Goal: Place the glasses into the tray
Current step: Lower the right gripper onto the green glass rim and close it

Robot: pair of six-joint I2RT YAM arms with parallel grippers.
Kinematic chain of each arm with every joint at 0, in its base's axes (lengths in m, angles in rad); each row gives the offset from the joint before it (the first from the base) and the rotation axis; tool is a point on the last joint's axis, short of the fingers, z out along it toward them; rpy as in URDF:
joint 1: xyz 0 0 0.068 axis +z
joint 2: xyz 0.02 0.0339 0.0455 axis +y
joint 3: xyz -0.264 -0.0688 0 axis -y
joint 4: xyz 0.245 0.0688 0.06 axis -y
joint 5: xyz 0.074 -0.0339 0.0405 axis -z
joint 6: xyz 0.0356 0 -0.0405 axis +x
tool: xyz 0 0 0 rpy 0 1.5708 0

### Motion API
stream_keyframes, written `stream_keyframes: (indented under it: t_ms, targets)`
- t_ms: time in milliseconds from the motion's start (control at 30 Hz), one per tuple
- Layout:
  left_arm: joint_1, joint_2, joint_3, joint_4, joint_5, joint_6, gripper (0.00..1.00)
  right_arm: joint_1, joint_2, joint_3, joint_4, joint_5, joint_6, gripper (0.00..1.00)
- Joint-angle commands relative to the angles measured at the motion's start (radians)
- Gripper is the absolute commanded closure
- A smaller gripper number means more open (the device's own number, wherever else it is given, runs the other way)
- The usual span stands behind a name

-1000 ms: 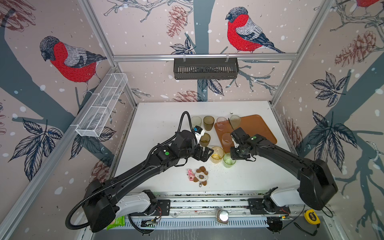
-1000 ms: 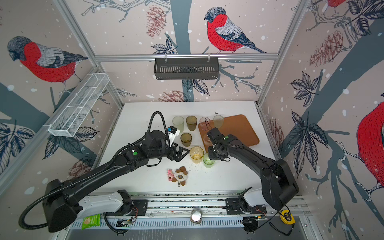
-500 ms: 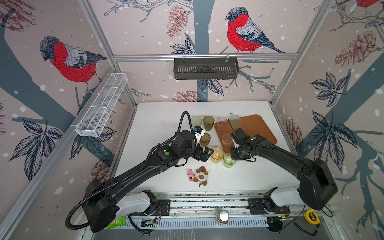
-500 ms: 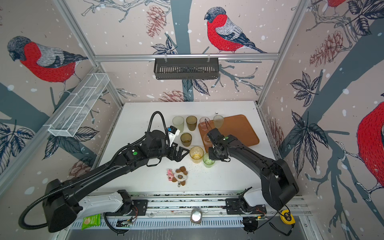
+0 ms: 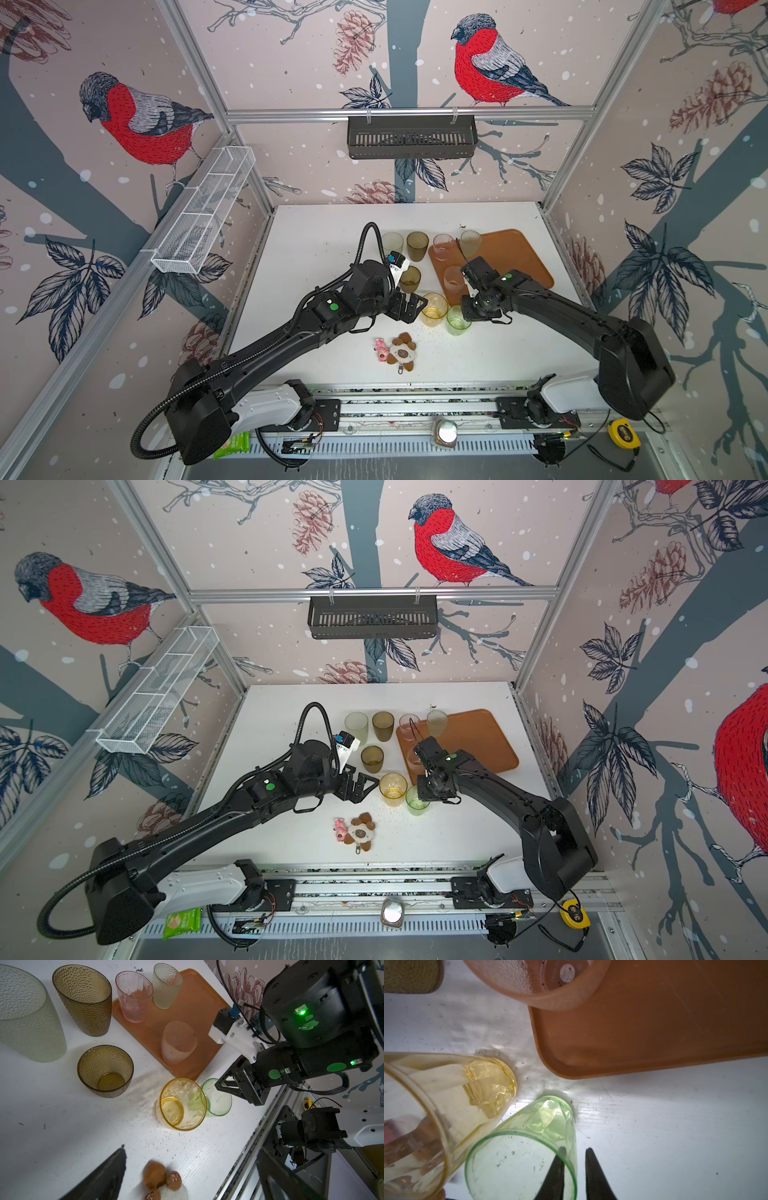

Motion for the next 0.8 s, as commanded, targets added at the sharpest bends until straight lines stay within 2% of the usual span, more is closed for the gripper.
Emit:
stream_keyframes:
  t_ms: [0,767]
  targets:
    - [0.0,0.001,0.008,0.033,0.006,-0.001,0.02,0.001,0.001,-0.003,0.001,0.018,-0.004,0.8]
    - [-0.001,0.009,0.017,0.038,0.009,0.008,0.02,-0.002,0.005,0.019,-0.02,0.025,-0.011,0.87]
